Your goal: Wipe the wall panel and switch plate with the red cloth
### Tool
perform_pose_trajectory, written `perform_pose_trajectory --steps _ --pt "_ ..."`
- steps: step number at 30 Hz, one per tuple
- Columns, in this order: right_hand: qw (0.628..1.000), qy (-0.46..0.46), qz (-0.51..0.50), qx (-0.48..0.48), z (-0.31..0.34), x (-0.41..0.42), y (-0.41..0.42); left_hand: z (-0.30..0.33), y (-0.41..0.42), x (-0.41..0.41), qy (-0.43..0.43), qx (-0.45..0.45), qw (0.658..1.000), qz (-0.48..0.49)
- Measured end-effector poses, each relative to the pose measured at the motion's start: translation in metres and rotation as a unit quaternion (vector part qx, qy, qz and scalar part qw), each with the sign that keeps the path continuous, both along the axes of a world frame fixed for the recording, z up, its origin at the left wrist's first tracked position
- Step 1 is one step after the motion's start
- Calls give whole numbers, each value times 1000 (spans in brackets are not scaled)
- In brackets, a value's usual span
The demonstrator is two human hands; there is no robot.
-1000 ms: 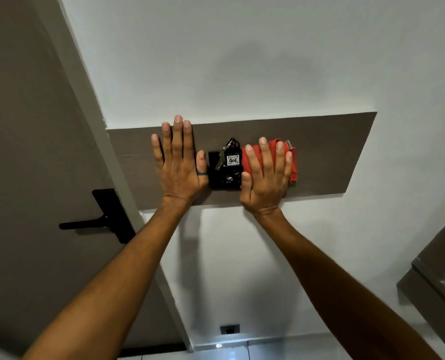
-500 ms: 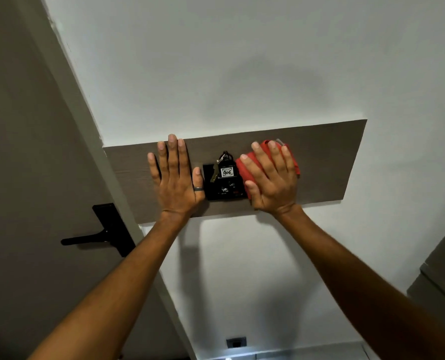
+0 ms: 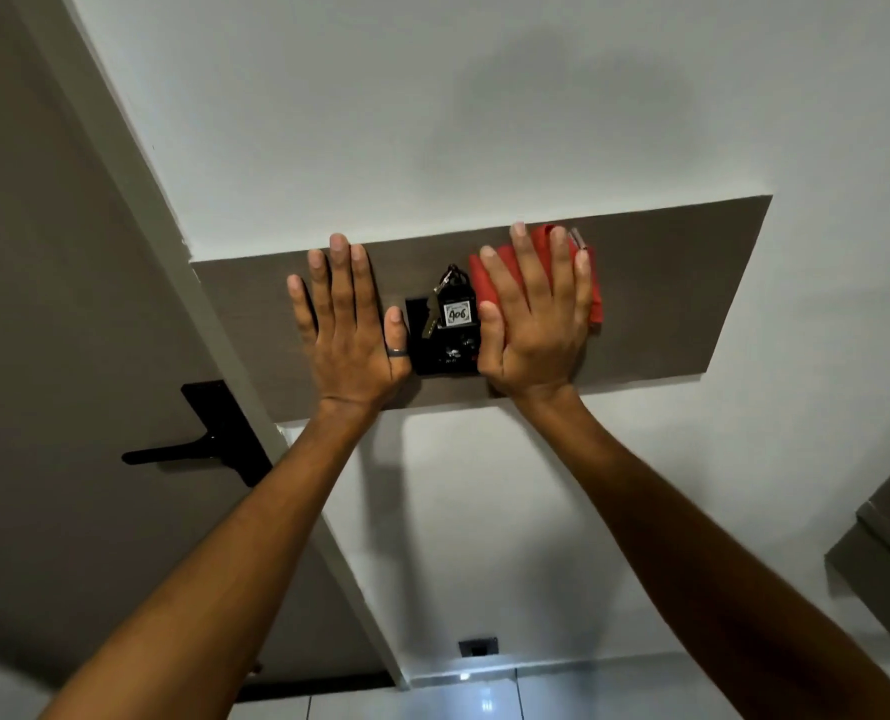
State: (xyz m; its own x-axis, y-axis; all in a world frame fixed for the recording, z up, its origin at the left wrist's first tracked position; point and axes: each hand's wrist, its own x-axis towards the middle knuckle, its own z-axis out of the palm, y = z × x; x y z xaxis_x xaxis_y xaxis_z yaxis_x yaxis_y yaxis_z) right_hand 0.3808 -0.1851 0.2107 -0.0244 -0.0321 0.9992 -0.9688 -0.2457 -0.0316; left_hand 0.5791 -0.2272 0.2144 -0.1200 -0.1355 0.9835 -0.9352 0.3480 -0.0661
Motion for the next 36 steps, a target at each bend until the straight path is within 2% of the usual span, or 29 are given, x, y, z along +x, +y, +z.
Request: perform_pose_trajectory --steps 5,11,15,18,20,26,31,36 --pt "999 37 -24 19 -57 -9 26 0 4 -4 4 -1 1000 5" --pt "1000 15 -4 -17 -1 -8 2 4 3 -4 1 -3 1000 -1" --pt "999 26 -18 2 -52 -12 8 0 2 -2 -4 -3 1000 7" --pt "993 99 -52 26 -84 -22 19 1 4 -2 -5 -6 1000 9" --pt "993 105 -42 34 -73 -25 18 1 5 -3 -4 -6 1000 6" --pt "1000 19 -8 18 -15 -7 7 3 5 -3 -4 5 1000 -2" --pt "999 46 -5 13 -38 -14 17 0 5 -3 -3 6 1000 1" --pt "999 54 2 3 -7 -13 9 2 4 -4 0 6 1000 2"
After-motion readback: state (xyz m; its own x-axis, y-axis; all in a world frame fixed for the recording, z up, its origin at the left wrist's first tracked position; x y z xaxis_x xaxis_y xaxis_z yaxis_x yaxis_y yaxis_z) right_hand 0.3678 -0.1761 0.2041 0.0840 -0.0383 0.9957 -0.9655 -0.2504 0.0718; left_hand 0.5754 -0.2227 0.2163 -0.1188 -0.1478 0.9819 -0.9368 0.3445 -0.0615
